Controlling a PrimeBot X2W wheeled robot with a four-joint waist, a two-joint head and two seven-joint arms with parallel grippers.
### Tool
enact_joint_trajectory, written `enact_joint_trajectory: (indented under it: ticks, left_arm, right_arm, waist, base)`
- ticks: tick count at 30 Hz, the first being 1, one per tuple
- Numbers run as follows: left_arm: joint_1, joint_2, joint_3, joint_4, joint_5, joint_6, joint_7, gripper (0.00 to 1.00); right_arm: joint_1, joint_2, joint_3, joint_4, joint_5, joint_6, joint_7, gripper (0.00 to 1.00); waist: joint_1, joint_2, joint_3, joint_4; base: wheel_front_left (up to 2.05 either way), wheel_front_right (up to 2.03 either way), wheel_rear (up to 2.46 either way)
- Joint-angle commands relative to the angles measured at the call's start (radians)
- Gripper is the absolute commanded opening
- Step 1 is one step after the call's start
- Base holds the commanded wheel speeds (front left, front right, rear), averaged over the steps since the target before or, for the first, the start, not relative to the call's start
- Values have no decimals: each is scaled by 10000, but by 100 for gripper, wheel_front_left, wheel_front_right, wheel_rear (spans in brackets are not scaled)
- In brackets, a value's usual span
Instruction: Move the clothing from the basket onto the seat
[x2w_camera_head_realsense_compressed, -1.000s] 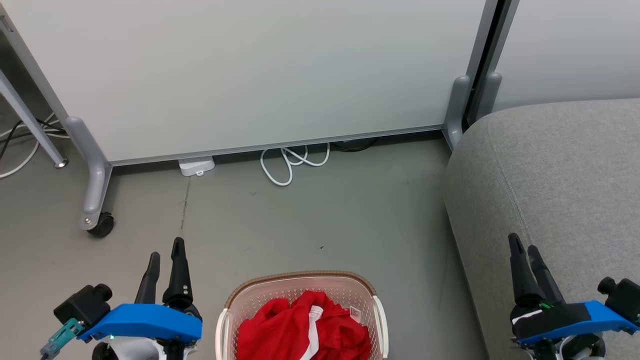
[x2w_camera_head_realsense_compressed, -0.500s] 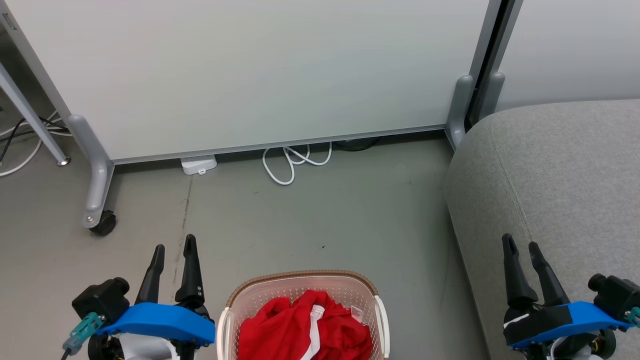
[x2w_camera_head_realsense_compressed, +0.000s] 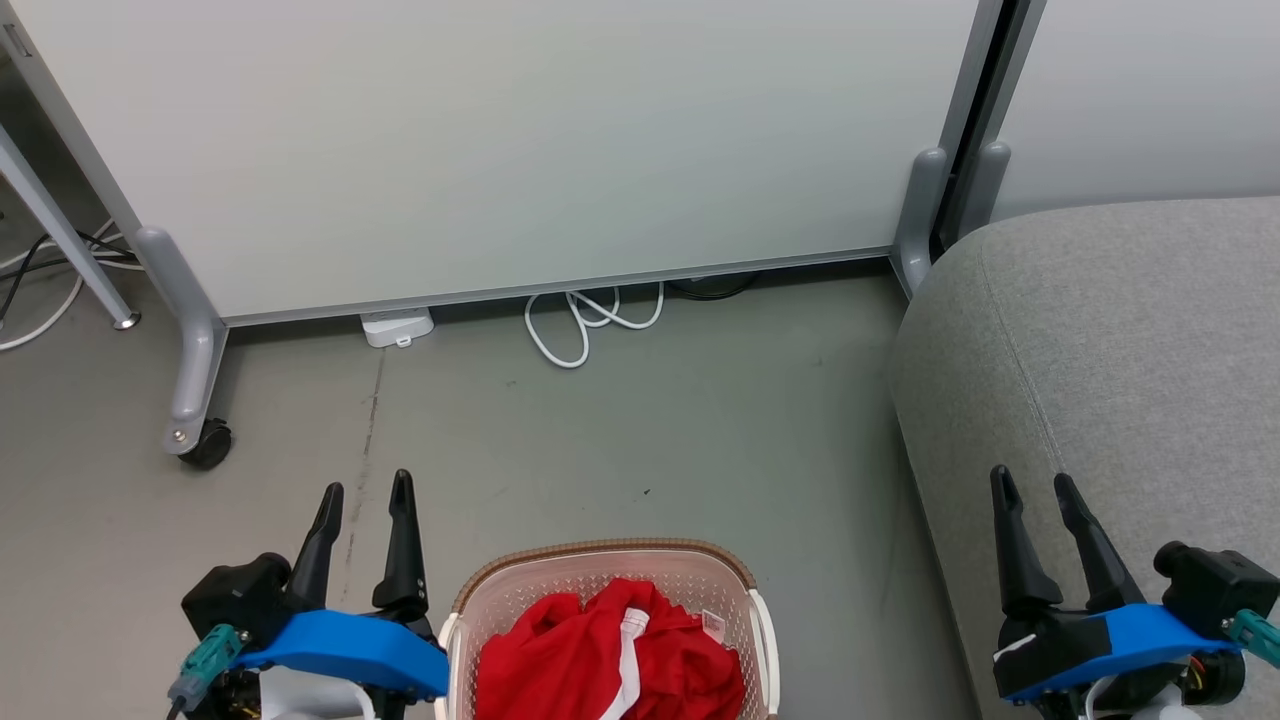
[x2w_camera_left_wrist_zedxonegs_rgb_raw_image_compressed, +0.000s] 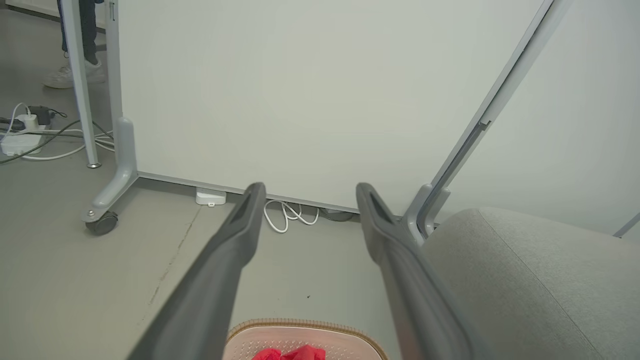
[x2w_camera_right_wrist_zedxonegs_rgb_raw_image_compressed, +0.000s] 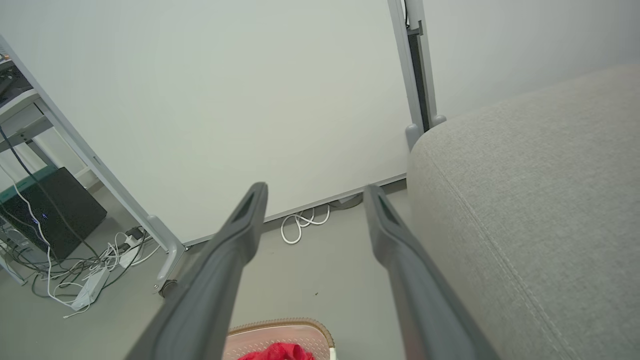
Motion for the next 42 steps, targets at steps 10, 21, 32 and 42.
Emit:
enact_joint_trajectory:
  ticks: [10,21,32,42]
  left_arm:
    - [-186,14,-139,22,917,-45,-318,100]
    - [-187,-71,-109,78,1698,-66,-553,100]
    - [-267,-153,-85,240,2470,-163,-784,100]
    - [-205,-244,-126,322,3198,-167,-962,100]
  right_arm:
    - [9,-86,72,-203,-1145,20,-303,100]
    - [47,-91,78,-275,-2097,23,-523,100]
    - [-25,-95,83,-226,-2995,24,-762,100]
    - [4,-99,93,-201,-3808,27,-953,100]
  waist:
    - [0,-1,-9,-13]
    - [0,-1,44,-13]
    - [0,-1,79,-26]
    - [0,-1,40,-20]
  base:
    - [0,0,0]
    - [0,0,0]
    - [0,0,0]
    - [0,0,0]
